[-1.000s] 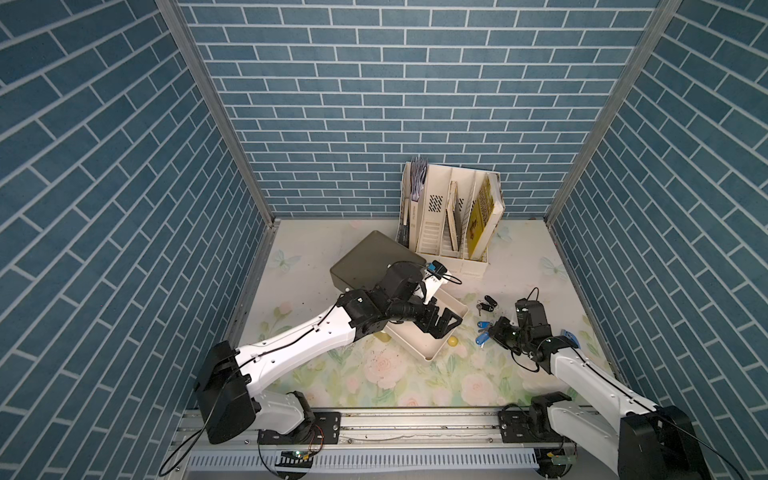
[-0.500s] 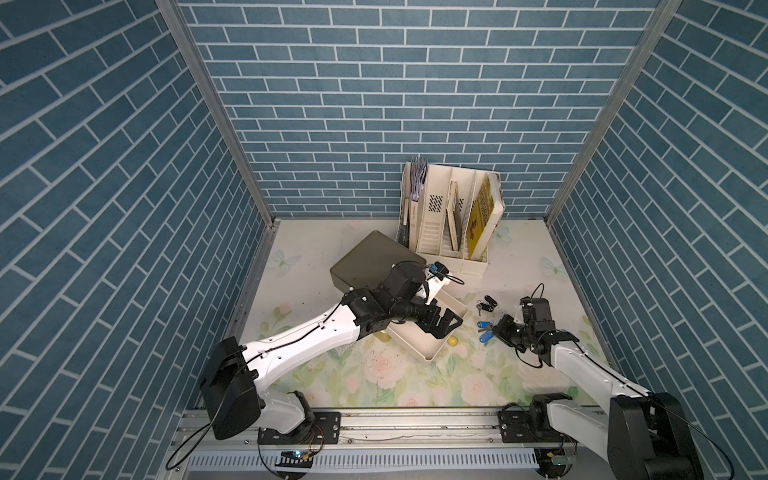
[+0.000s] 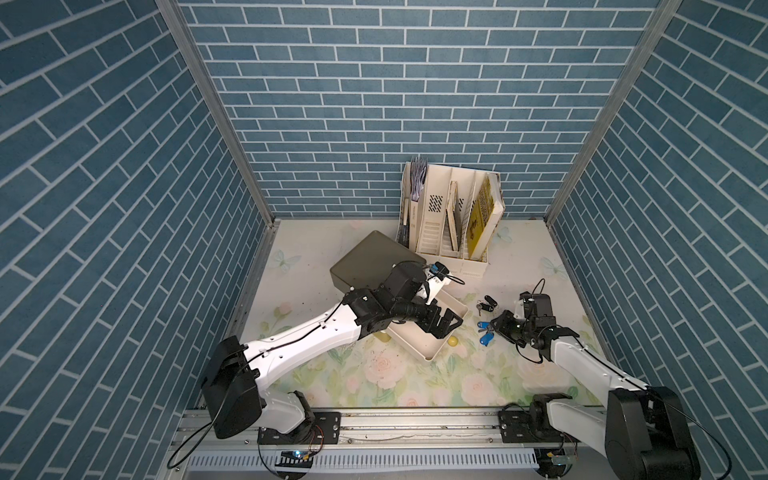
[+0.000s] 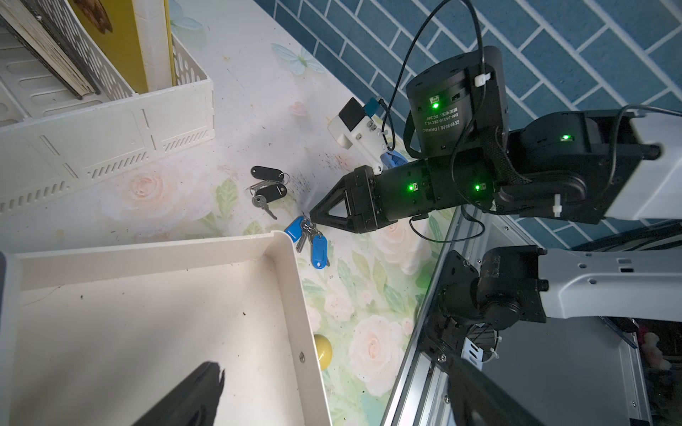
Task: Take the keys out of the drawer
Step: Place the key at the center of the board, then close the drawer in the storage box.
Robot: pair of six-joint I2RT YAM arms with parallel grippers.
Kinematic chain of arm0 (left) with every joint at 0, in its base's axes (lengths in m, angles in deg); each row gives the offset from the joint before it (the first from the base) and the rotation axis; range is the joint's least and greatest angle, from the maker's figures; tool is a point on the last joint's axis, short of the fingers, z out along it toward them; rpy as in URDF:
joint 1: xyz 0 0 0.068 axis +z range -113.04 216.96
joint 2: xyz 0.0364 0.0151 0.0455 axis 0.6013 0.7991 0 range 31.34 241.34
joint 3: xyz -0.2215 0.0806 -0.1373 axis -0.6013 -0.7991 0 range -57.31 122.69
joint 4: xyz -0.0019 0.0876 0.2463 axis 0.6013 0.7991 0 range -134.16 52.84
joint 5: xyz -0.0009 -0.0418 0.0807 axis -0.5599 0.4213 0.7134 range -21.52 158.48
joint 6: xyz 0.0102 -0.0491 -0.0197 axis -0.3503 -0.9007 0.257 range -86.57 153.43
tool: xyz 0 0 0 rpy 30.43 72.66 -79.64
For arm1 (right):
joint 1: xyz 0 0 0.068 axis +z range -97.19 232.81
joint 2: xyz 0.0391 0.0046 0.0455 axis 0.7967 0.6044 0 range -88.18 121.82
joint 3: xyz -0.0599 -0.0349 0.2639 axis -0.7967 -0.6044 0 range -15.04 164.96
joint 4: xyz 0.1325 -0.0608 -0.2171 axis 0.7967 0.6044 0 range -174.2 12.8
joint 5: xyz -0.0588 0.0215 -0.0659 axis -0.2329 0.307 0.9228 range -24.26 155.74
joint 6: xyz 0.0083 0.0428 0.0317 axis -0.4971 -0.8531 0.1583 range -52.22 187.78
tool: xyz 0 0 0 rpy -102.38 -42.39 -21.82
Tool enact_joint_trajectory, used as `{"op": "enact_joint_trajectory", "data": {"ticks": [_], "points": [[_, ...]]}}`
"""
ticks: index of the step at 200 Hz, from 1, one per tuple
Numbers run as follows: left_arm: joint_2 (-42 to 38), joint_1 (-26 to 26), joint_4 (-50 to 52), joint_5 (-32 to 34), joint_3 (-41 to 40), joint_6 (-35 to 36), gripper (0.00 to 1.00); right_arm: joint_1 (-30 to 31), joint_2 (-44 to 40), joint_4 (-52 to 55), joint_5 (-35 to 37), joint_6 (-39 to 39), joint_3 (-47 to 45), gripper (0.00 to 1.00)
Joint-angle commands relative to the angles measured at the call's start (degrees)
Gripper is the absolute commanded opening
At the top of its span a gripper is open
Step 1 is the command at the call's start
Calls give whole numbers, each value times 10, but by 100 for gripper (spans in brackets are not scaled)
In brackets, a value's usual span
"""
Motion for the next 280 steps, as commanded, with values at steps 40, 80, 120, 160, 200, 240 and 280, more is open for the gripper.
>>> {"op": "enact_joint_trajectory", "data": {"ticks": [40, 80, 120, 160, 200, 240, 280], "points": [[-6, -3, 9, 20, 31, 13, 100, -3, -47, 49, -18, 12, 54, 27], [-20, -2, 23, 53, 58, 27, 100, 0, -70, 84, -76, 16, 82, 28], [-41, 1, 45, 112, 71, 42, 100, 10, -96, 106, -139, 13, 88, 35], [-71, 37, 75, 192, 74, 37, 100, 53, -103, 126, -166, 6, 89, 41], [-90, 120, 110, 186, 67, 15, 100, 105, -113, 132, -149, -17, 87, 42], [-93, 183, 128, 125, 61, 12, 100, 139, -120, 133, -138, -32, 77, 42], [-64, 217, 148, 59, 68, 14, 100, 167, -129, 120, -129, -53, 56, 43]]}}
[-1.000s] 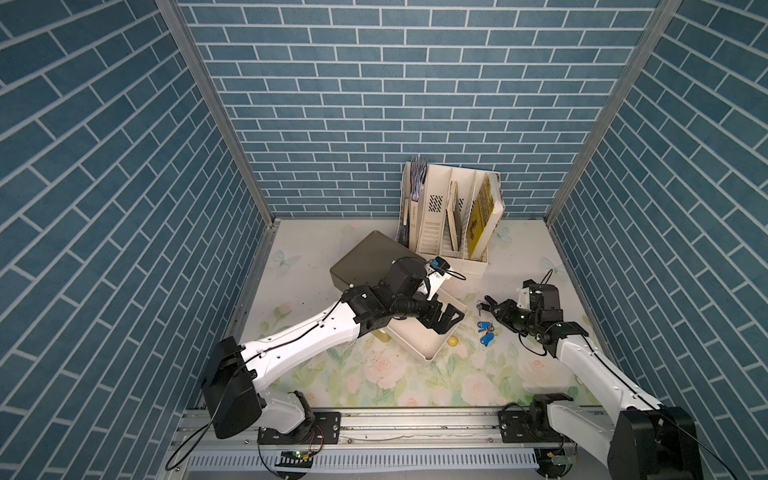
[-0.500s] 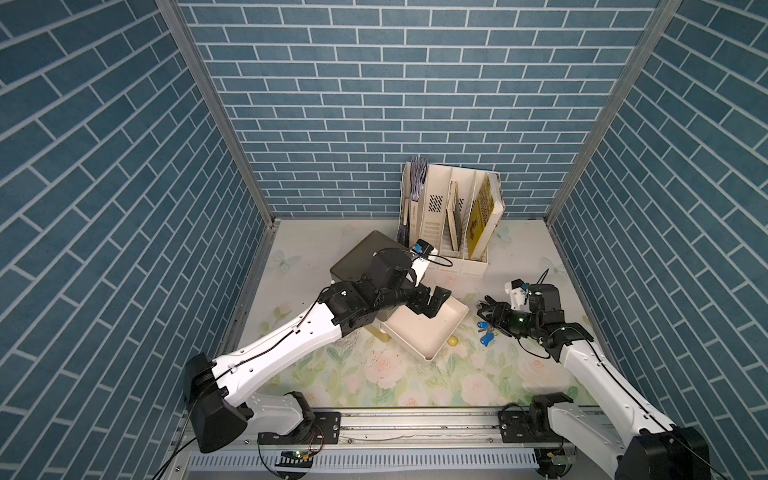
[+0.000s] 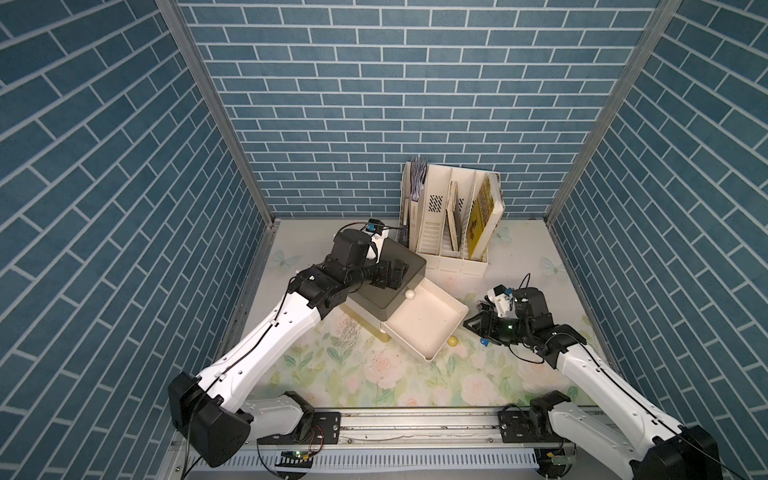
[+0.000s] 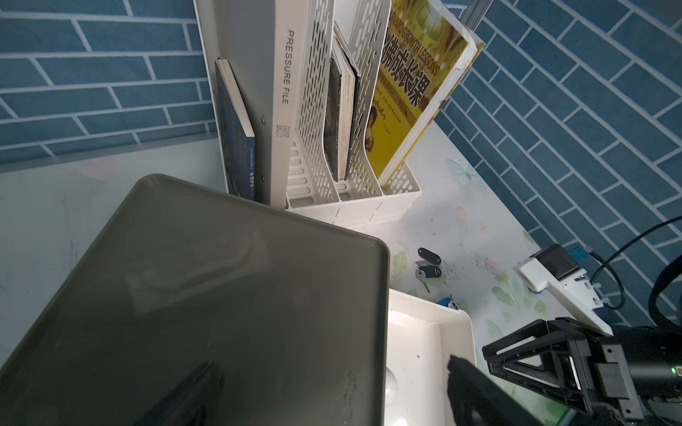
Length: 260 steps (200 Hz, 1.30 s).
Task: Take the keys out of the drawer
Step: Close the drawer in the storage box.
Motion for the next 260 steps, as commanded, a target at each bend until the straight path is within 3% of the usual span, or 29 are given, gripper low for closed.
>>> {"op": "enact_joint_trajectory", "data": {"ticks": [1, 83, 260], "points": [[18, 18, 29, -56, 8, 1, 100, 14, -13, -3, 13, -25, -18, 42], [37, 58, 29, -126, -17, -1, 100, 59, -1, -72, 28, -69, -55, 43], [29, 66, 3, -143, -69, -8, 100, 118, 127, -181, 63, -83, 11, 42]]}}
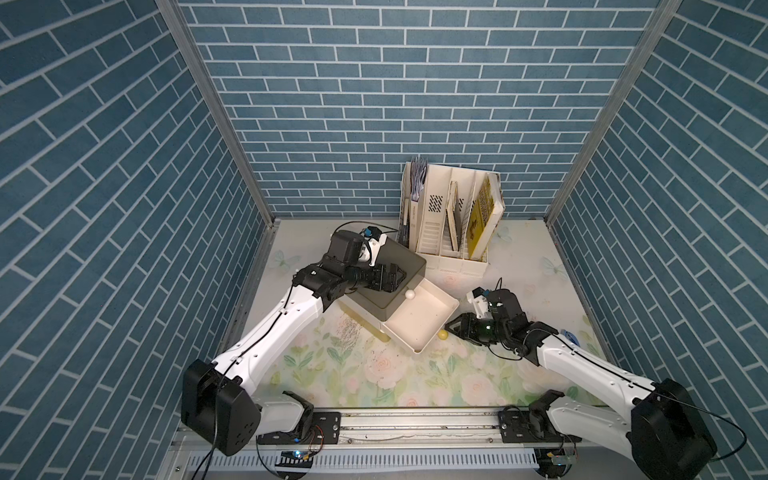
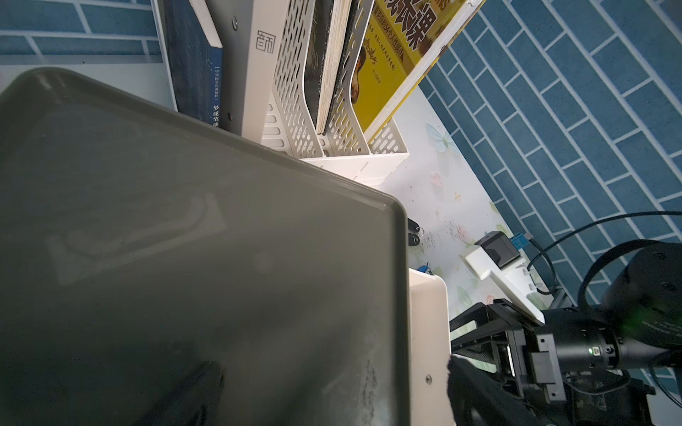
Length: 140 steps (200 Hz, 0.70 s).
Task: Take the keys out of the drawer
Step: Close the drawer in the storage box.
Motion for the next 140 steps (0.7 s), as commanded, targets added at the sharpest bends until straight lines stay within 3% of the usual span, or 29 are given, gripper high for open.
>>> {"op": "enact_joint_trajectory", "data": {"ticks": [1, 140], "points": [[0, 4, 29, -9, -21, -5, 100, 8, 17, -34, 10, -10, 23, 42], [-15, 4, 25, -12, -38, -8, 100, 45, 148, -104, 15, -10, 100, 43]]}}
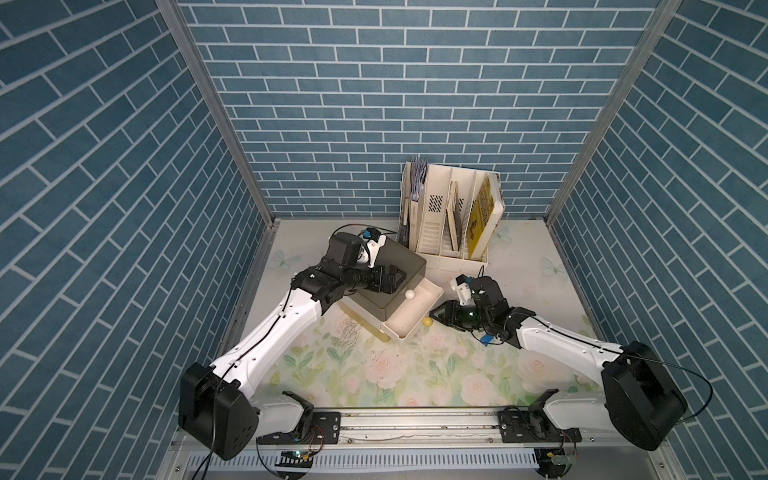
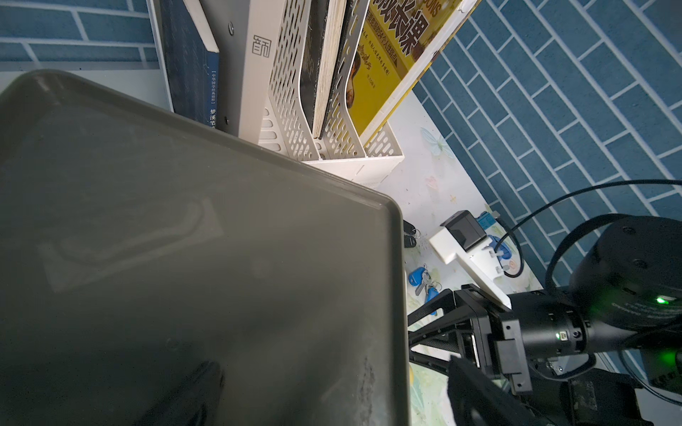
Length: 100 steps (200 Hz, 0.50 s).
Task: Take the keys out of the drawer
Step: Close the drawer in the storage box.
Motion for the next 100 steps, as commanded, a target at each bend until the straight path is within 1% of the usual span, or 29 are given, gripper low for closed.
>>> {"op": "enact_joint_trajectory", "data": {"ticks": [1, 31, 62, 100], "points": [[-2, 3, 42, -6, -20, -8, 100, 9, 20, -25, 4, -9, 22, 43], [-3, 3, 42, -7, -23, -9, 100, 15, 38, -46, 18, -12, 33, 43], [-3, 2, 44, -7, -19, -7, 100, 17, 47, -91, 31, -26, 32, 43], [-4, 3, 46, -6, -19, -6, 100, 18, 68, -136, 29, -38, 37, 43]]}}
